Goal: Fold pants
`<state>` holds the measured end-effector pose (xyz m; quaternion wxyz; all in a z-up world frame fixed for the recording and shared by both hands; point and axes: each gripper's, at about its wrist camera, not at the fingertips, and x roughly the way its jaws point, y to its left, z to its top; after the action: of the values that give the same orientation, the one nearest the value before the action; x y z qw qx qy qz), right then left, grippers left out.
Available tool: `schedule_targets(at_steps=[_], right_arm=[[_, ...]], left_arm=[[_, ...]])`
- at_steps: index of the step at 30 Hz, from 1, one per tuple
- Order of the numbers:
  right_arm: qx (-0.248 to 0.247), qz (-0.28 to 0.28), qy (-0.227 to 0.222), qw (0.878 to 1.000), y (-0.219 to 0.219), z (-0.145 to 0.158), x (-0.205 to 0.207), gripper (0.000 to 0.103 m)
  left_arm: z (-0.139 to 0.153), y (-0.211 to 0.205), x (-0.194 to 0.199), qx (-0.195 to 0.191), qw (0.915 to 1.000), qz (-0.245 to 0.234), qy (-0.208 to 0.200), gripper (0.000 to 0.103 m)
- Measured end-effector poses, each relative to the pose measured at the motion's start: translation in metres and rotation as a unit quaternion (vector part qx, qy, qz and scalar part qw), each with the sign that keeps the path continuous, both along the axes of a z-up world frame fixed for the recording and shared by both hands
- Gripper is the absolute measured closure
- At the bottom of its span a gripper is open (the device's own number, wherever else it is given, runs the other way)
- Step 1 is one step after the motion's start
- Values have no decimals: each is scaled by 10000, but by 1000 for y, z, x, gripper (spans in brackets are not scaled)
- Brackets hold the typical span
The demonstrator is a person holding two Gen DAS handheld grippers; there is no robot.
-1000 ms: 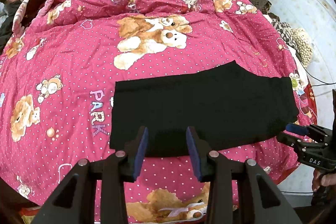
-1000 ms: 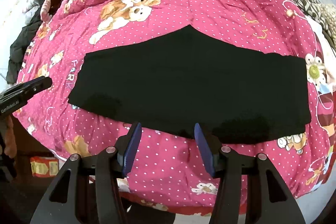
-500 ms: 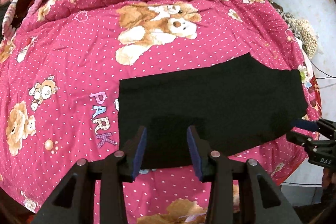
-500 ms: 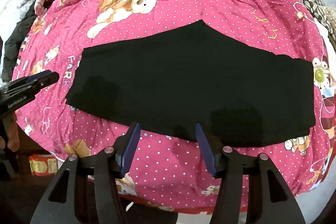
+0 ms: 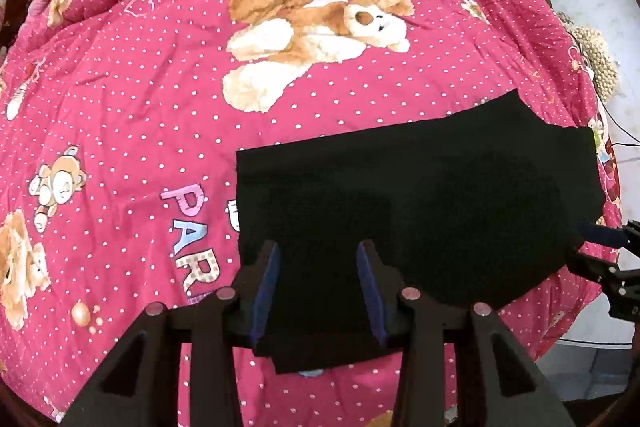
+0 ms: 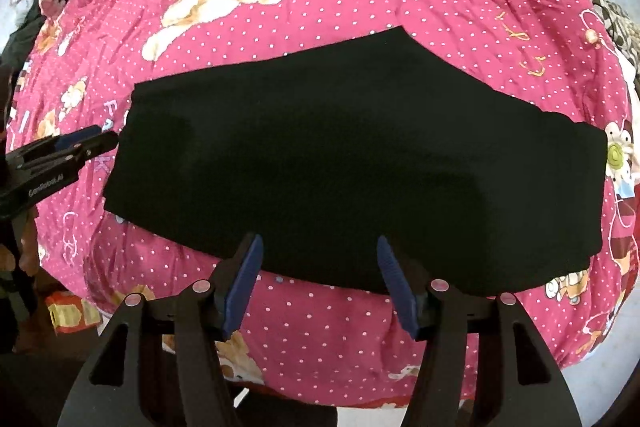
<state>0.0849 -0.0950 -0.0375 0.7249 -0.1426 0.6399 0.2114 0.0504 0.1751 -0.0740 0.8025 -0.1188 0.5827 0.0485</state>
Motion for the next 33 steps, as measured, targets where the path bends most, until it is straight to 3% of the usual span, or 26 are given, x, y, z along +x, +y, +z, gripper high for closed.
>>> schedule_targets(at_steps=[3,8,10,19,27,31,33], right_arm=[[-94,-18,72,9999,3,-4,2,43],[-243,-27,150,9996,9,-9,5,43],[-287,-28,171,9994,10,-10,5,43],[-434,-184,280,9985,7,-13,-2,43],[-476,-107,314,9983,7,-13,-4,43],[-438,-47,310,9985,9,-11,-4,43],[-390,-11,284,9988,9,-10,-5,43]], left_arm=[[-11,9,3,-191,9998,12,-9,55],[-46,40,0,-984,9946,336,-74,53],[-58,49,-3,-1068,9935,388,-68,53],[-66,74,-16,-1568,9842,681,-467,53],[-77,67,-16,-2105,9736,549,-687,47],[-71,59,-17,-2328,9690,406,-718,66],[-75,57,-18,-2267,9711,431,-608,83]])
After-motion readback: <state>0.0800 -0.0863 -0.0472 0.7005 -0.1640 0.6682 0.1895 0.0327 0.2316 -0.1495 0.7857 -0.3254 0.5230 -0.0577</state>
